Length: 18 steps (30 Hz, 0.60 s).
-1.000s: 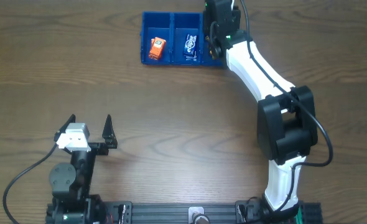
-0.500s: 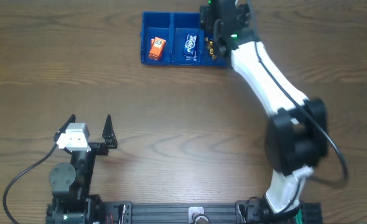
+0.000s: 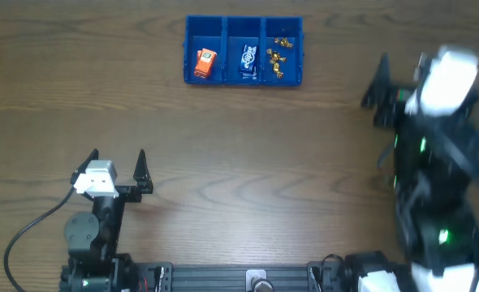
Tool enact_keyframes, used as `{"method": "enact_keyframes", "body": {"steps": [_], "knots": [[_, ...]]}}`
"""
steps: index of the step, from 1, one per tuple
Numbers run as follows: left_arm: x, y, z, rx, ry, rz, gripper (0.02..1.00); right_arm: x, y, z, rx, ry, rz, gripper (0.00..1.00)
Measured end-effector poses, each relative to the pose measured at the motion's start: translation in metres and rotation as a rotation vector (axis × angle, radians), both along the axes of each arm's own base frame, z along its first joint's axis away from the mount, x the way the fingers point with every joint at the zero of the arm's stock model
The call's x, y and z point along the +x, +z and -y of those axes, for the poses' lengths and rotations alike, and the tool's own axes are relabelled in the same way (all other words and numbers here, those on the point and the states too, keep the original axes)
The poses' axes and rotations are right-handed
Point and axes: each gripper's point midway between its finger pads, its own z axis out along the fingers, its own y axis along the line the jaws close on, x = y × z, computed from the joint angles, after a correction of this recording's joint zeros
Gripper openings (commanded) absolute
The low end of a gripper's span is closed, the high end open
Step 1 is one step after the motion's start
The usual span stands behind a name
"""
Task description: Sort Candies Into Trays
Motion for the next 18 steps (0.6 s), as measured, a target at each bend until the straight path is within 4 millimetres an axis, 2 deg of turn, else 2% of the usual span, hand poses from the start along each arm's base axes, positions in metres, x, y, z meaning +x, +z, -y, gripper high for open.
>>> {"method": "enact_keyframes", "body": {"steps": [4, 8, 11, 15, 18], "knots": [[0.000, 0.000, 0.000, 0.000, 0.001, 0.000, 0.998, -0.032, -0.051, -0.006, 0.004, 0.066, 0.015, 1.000], [0.000, 0.000, 0.000, 0.000, 0.000, 0.000, 0.998, -0.042, -0.096, -0.010, 0.008, 0.097, 0.038, 1.000], [0.000, 0.000, 0.000, 0.000, 0.000, 0.000, 0.998, -0.047, -0.106, -0.010, 0.011, 0.103, 0.085, 1.000], [0.000, 0.000, 0.000, 0.000, 0.000, 0.000, 0.998, -0.059, -0.098, -0.001, 0.016, 0.076, 0.167, 1.000], [0.000, 0.000, 0.000, 0.000, 0.000, 0.000, 0.998, -0.067, -0.102, 0.004, 0.017, 0.060, 0.206, 1.000]]}}
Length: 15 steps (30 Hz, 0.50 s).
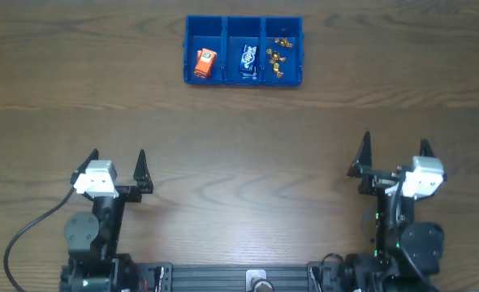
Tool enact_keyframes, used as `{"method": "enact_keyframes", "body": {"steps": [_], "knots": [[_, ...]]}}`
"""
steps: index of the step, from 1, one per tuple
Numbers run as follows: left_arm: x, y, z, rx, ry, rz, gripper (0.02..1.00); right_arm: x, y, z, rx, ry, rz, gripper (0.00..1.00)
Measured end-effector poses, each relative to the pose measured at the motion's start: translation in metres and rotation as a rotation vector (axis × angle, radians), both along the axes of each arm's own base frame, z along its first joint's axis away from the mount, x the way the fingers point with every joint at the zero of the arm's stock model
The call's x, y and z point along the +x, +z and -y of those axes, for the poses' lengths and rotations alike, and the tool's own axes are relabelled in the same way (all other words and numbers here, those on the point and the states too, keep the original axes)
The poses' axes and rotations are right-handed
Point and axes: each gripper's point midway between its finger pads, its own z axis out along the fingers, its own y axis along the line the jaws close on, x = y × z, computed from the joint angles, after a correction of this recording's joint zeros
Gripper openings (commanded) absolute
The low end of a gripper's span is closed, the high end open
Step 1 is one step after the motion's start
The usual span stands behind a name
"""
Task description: Sort Candies Into Trays
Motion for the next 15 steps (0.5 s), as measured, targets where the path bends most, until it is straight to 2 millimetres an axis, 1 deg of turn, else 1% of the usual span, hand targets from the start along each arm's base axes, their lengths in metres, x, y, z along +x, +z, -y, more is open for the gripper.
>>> {"method": "enact_keyframes", "body": {"steps": [6, 10, 14, 15], "knots": [[0.000, 0.000, 0.000, 0.000, 0.000, 0.000, 0.998, -0.007, -0.010, -0.001, -0.001, 0.020, 0.031, 1.000], [0.000, 0.000, 0.000, 0.000, 0.000, 0.000, 0.998, -0.006, -0.022, -0.004, -0.004, 0.037, 0.003, 1.000], [0.000, 0.000, 0.000, 0.000, 0.000, 0.000, 0.998, -0.001, -0.036, -0.005, -0.004, 0.041, -0.018, 1.000], [0.000, 0.000, 0.000, 0.000, 0.000, 0.000, 0.998, 0.002, -0.045, -0.006, -0.005, 0.048, -0.037, 1.000]]}}
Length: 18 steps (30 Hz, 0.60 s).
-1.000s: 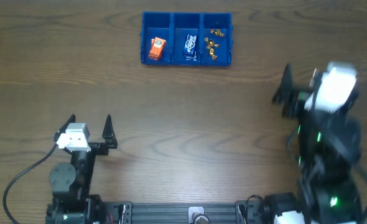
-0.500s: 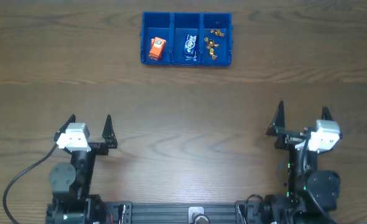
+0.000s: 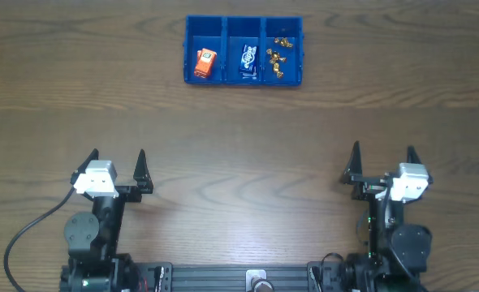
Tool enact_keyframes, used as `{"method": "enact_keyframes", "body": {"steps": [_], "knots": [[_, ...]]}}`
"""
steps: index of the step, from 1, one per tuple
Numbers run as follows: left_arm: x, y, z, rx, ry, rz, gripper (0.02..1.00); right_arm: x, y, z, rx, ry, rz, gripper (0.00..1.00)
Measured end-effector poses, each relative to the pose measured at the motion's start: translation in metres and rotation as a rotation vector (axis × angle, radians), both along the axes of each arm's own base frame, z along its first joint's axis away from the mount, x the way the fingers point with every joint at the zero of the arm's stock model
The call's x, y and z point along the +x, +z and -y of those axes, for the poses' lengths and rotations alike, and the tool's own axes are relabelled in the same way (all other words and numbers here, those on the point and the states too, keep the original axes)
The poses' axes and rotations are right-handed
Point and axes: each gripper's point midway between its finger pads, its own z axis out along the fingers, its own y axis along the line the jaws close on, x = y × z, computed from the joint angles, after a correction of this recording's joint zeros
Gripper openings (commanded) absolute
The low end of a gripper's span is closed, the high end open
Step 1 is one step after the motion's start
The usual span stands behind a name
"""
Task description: Sort Candies Into Trays
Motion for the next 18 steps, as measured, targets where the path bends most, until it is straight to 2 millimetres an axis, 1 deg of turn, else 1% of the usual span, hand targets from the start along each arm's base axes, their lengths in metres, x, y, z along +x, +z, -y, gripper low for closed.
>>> {"method": "enact_keyframes", "body": {"steps": [10, 15, 18], "knots": [[0.000, 0.000, 0.000, 0.000, 0.000, 0.000, 0.998, 0.008, -0.033, -0.007, -0.003, 0.038, -0.066, 1.000], [0.000, 0.000, 0.000, 0.000, 0.000, 0.000, 0.998, 0.011, -0.045, -0.007, -0.003, 0.039, -0.071, 1.000], [0.000, 0.000, 0.000, 0.000, 0.000, -0.001, 0.996, 0.014, -0.061, -0.007, -0.004, 0.039, -0.093, 1.000]]}}
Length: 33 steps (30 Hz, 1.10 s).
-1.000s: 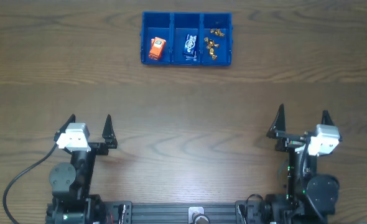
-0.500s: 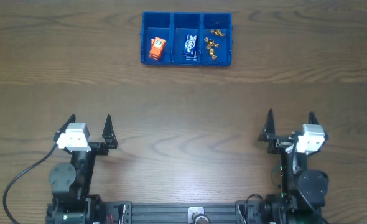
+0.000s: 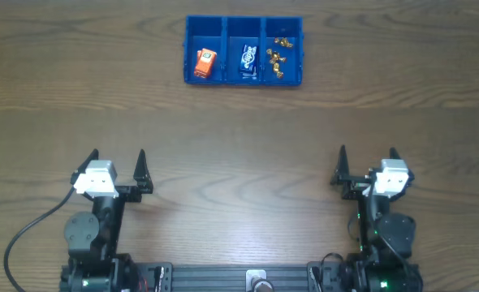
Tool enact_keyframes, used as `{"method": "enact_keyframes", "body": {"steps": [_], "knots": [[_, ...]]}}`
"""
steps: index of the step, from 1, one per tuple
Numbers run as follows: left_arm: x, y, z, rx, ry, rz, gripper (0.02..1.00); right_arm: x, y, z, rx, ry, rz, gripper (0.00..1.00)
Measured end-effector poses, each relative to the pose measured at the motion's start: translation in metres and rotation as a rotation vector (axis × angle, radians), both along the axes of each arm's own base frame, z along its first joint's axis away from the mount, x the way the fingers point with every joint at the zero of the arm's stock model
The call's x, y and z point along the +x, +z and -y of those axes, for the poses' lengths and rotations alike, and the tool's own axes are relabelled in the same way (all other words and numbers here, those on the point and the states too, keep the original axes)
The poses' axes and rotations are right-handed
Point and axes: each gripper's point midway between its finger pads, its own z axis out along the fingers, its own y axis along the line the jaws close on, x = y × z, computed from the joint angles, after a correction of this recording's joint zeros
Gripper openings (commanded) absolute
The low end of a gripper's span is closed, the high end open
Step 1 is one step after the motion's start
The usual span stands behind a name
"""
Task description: Sort Candies Into Trays
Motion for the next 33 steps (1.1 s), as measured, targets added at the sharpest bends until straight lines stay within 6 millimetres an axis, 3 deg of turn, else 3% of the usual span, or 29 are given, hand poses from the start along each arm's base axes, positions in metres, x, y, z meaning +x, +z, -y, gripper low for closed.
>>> {"method": "enact_keyframes", "body": {"steps": [3, 33], "knots": [[0.0000, 0.0001, 0.0000, 0.000, 0.000, 0.000, 0.998, 0.0026, -0.0091, -0.0002, 0.000, 0.000, 0.002, 1.000], [0.0000, 0.0001, 0.0000, 0.000, 0.000, 0.000, 0.998, 0.0028, -0.0083, 0.0011, 0.000, -0.005, 0.006, 1.000]]}}
